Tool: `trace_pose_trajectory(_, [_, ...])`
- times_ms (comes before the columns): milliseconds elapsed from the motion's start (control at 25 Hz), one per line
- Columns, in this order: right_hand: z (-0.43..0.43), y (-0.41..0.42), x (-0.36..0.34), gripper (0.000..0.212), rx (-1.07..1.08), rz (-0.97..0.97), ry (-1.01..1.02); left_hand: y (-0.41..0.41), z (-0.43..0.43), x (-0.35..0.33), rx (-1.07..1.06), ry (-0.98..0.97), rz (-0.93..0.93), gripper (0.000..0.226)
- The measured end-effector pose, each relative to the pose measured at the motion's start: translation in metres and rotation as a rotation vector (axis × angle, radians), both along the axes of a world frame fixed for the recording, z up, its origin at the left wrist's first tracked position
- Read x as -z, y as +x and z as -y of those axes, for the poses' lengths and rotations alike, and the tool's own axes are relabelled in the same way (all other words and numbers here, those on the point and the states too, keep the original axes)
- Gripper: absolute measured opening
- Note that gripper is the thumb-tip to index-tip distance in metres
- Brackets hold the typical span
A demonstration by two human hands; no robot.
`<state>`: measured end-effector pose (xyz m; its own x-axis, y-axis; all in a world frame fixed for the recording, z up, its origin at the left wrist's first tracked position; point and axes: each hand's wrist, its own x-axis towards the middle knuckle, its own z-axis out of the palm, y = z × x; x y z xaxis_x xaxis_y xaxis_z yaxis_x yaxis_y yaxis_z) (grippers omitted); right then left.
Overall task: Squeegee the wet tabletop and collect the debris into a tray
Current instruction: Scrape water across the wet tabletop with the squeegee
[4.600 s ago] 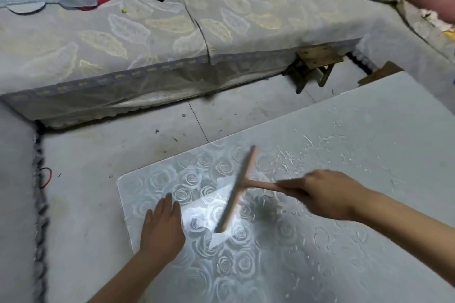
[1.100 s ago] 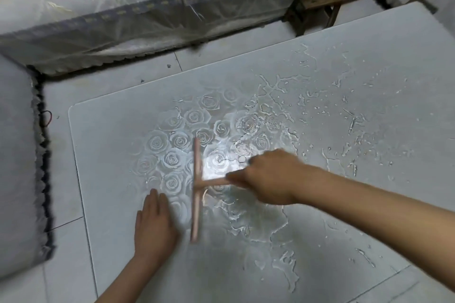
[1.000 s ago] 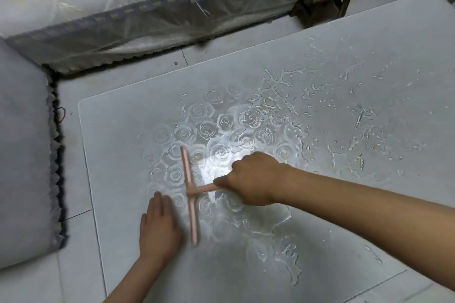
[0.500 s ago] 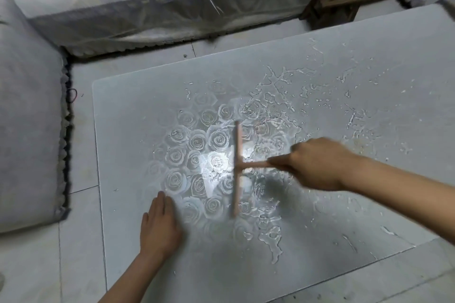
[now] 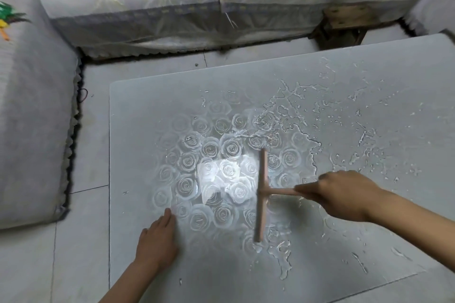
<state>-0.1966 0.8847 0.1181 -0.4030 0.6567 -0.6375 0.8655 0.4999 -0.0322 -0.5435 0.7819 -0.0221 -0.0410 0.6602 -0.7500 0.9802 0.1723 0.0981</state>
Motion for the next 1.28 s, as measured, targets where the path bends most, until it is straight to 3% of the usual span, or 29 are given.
trace_pose_trajectory(160, [-0.004,-0.054,-0.006,0.039,-0.161,-0.137,0.098,-0.006,-0.003,-0.001,-0.054,0.027,0.094,0.066])
trace_pose_trajectory(360, [-0.025,-0.180,0.033,0.037,-0.294,-0.199,0.013,-0.027,0.000,-0.003,-0.247,0.196,0.173,0.059])
trace_pose_trajectory(520, [-0.042,-0.120,0.047,0.037,-0.162,-0.118,-0.028,-0.055,0.001,-0.003,-0.227,0.225,0.039,0.062])
trace_pose_trajectory(640, [-0.045,-0.065,0.013,0.042,-0.047,0.033,-0.061,-0.068,0.003,-0.005,-0.250,0.207,0.004,0.061])
trace_pose_trajectory(720, [-0.047,-0.067,-0.004,0.040,-0.086,0.052,-0.008,-0.072,0.004,-0.007,-0.298,0.170,-0.025,0.062])
trace_pose_trajectory(840, [-0.051,-0.136,0.009,0.038,-0.246,-0.131,0.028,-0.078,0.001,-0.005,-0.461,0.113,-0.006,0.066])
trace_pose_trajectory(1040, [-0.041,-0.277,0.058,0.033,-0.356,-0.230,-0.135,-0.095,-0.002,0.012,-0.827,0.066,0.111,0.061])
trace_pose_trajectory(1160, [-0.048,-0.231,0.065,0.031,-0.290,-0.193,-0.125,-0.107,0.003,0.018,-0.822,0.083,0.116,0.062])
trace_pose_trajectory(1280, [-0.061,-0.173,0.027,0.037,-0.169,-0.022,-0.045,-0.114,0.008,0.020,-0.830,0.082,0.170,0.055])
